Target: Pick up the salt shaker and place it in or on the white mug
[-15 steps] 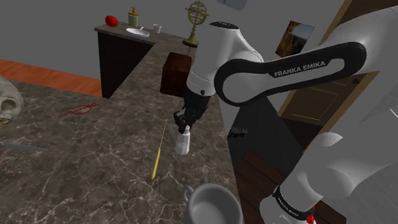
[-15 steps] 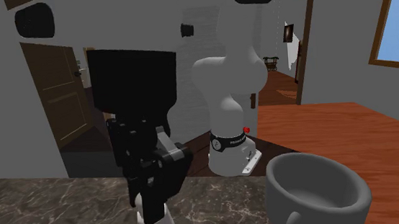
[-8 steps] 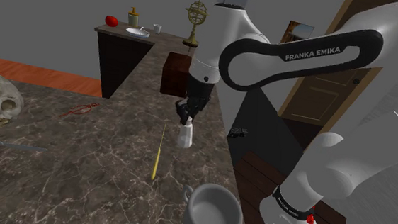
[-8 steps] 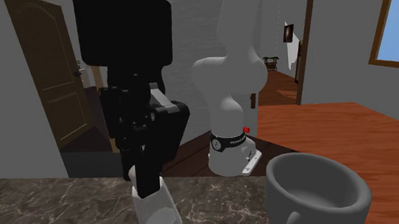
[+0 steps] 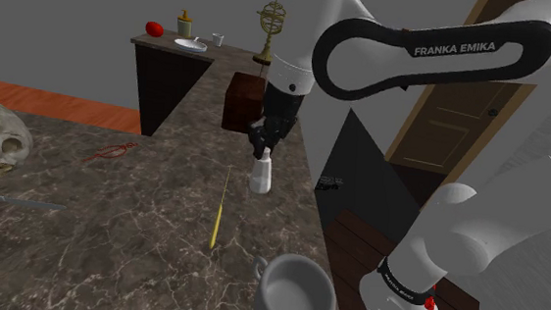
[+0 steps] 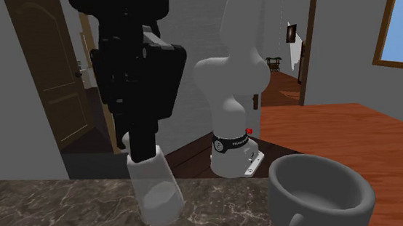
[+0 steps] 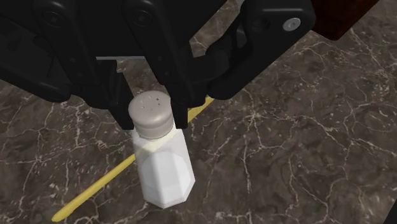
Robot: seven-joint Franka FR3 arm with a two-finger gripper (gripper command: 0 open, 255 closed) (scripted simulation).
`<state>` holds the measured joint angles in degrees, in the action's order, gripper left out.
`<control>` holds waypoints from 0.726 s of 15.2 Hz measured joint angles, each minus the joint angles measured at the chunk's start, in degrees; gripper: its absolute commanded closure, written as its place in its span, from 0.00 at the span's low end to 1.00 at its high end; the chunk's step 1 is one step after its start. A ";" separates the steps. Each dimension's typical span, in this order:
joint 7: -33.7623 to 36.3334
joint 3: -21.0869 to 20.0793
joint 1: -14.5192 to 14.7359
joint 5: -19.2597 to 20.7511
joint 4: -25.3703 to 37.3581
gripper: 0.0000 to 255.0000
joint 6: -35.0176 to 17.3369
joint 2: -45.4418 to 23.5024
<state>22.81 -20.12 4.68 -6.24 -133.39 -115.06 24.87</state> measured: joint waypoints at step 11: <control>1.37 -0.22 1.06 -0.92 4.77 1.00 8.37 3.75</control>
<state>24.18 -20.34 5.74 -7.16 -128.63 -106.69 28.62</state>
